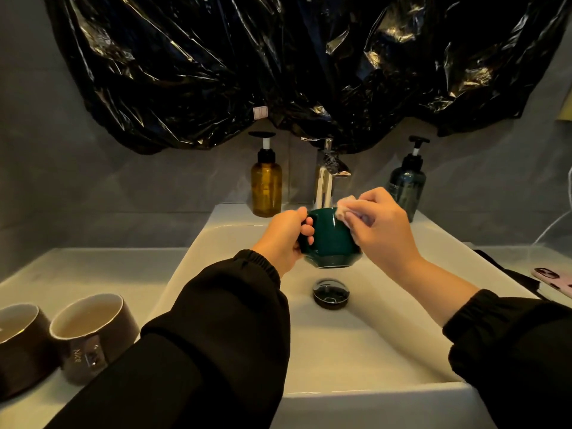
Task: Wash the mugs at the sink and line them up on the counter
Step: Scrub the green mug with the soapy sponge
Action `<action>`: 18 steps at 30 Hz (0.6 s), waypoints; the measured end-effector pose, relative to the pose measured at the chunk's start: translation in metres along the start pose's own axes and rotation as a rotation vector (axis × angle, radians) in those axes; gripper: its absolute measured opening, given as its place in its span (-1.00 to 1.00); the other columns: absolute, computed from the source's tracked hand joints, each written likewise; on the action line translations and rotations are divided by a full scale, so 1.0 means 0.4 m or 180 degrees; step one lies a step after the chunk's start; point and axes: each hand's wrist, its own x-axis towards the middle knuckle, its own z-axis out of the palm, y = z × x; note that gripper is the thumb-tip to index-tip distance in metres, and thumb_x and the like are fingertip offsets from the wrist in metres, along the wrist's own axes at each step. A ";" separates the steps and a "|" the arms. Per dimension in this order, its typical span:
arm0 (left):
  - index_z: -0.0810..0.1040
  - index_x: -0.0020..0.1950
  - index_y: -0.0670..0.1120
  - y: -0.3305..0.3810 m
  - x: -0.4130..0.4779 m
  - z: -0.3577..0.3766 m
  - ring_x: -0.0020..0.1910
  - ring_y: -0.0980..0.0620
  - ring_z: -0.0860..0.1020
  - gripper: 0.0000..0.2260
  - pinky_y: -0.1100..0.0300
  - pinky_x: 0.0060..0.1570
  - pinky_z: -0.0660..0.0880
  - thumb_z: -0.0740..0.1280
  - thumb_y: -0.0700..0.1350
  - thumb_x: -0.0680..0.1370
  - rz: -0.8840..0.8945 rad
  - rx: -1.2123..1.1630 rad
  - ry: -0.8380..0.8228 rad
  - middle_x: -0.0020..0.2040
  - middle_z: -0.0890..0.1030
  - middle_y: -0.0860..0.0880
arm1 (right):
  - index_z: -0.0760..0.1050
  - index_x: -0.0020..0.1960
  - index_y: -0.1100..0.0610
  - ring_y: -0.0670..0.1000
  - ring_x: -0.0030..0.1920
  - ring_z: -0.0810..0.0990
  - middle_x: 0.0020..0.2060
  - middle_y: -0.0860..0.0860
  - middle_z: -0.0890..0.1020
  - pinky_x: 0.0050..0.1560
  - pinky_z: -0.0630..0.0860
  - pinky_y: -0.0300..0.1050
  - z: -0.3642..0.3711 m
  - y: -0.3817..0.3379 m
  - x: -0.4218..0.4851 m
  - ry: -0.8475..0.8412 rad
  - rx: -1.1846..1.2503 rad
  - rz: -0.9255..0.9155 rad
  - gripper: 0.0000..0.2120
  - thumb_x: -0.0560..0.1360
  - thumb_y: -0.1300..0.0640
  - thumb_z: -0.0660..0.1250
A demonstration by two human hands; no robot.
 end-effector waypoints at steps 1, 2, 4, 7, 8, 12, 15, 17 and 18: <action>0.40 -0.20 -0.12 -0.001 -0.002 0.001 -0.43 0.11 0.28 -0.73 0.27 -0.36 0.29 0.09 -0.09 0.66 -0.0028 0.0014 -0.0031 -0.40 0.33 0.00 | 0.65 -0.02 0.19 0.03 -0.19 0.48 -0.14 0.08 0.49 -0.17 0.50 -0.10 -0.001 -0.002 -0.001 -0.0005 0.0027 -0.0023 -0.90 0.47 0.25 0.41; 0.40 -0.19 -0.12 -0.003 -0.003 0.003 -0.43 0.11 0.28 -0.73 0.27 -0.35 0.29 0.09 -0.09 0.66 -0.0053 0.0051 -0.0070 -0.40 0.33 0.00 | 0.65 -0.04 0.19 0.04 -0.17 0.49 -0.13 0.08 0.49 -0.15 0.49 -0.11 0.002 -0.011 -0.003 -0.0050 0.0025 -0.0149 -0.91 0.47 0.27 0.40; 0.42 -0.16 -0.12 -0.007 -0.006 0.008 -0.43 0.12 0.30 -0.75 0.28 -0.35 0.30 0.10 -0.09 0.66 -0.0066 0.0077 -0.0125 -0.38 0.35 0.00 | 0.64 -0.08 0.17 0.06 -0.12 0.49 -0.12 0.09 0.50 -0.11 0.48 -0.08 0.016 -0.031 -0.009 -0.0192 -0.0078 -0.0474 -0.93 0.47 0.27 0.40; 0.43 -0.11 -0.13 -0.001 -0.010 0.007 -0.43 0.13 0.30 -0.79 0.29 -0.36 0.31 0.10 -0.11 0.66 -0.0032 -0.0085 -0.0114 -0.37 0.37 0.01 | 0.65 -0.02 0.11 0.07 -0.05 0.44 -0.10 0.05 0.49 -0.04 0.42 -0.05 0.023 -0.025 0.001 -0.0055 -0.0105 -0.0349 -0.89 0.48 0.21 0.39; 0.43 -0.11 -0.13 0.002 -0.011 0.005 -0.43 0.13 0.30 -0.79 0.28 -0.35 0.31 0.10 -0.11 0.66 -0.0054 -0.0166 -0.0129 -0.38 0.37 0.01 | 0.65 0.02 0.10 0.06 -0.02 0.42 -0.10 0.03 0.47 0.00 0.38 -0.13 0.019 -0.016 0.006 0.0040 0.0006 -0.0087 -0.87 0.50 0.18 0.38; 0.42 -0.16 -0.13 0.005 -0.015 0.004 -0.44 0.14 0.29 -0.75 0.29 -0.35 0.29 0.09 -0.09 0.66 -0.0244 -0.0347 -0.0219 -0.42 0.36 0.02 | 0.63 0.11 0.12 -0.03 0.02 0.37 -0.07 0.03 0.48 -0.03 0.25 -0.43 0.006 -0.002 0.014 0.0014 0.0338 0.0697 -0.81 0.54 0.14 0.34; 0.41 -0.15 -0.12 0.005 -0.019 0.010 -0.44 0.14 0.28 -0.76 0.31 -0.36 0.27 0.10 -0.09 0.66 -0.0254 -0.0282 -0.0227 -0.41 0.35 0.03 | 0.55 0.14 0.17 0.01 0.04 0.42 -0.03 0.03 0.51 -0.02 0.27 -0.35 0.012 -0.027 0.014 -0.0082 0.0080 0.0223 -0.76 0.48 0.25 0.39; 0.41 -0.13 -0.12 0.009 -0.017 0.010 -0.44 0.15 0.28 -0.78 0.31 -0.37 0.28 0.10 -0.09 0.66 -0.0184 -0.0306 -0.0148 -0.39 0.35 0.03 | 0.53 0.07 0.19 0.04 0.01 0.45 -0.05 0.07 0.53 -0.01 0.30 -0.26 0.010 -0.043 0.017 -0.0147 -0.0022 -0.0088 -0.77 0.43 0.30 0.41; 0.41 -0.14 -0.12 0.012 -0.017 0.008 -0.44 0.15 0.28 -0.77 0.31 -0.37 0.28 0.11 -0.09 0.66 -0.0167 -0.0369 -0.0112 -0.39 0.35 0.02 | 0.55 0.00 0.19 0.05 -0.04 0.45 -0.09 0.08 0.53 -0.06 0.32 -0.21 0.008 -0.048 0.014 -0.0193 -0.0065 -0.0318 -0.83 0.42 0.32 0.42</action>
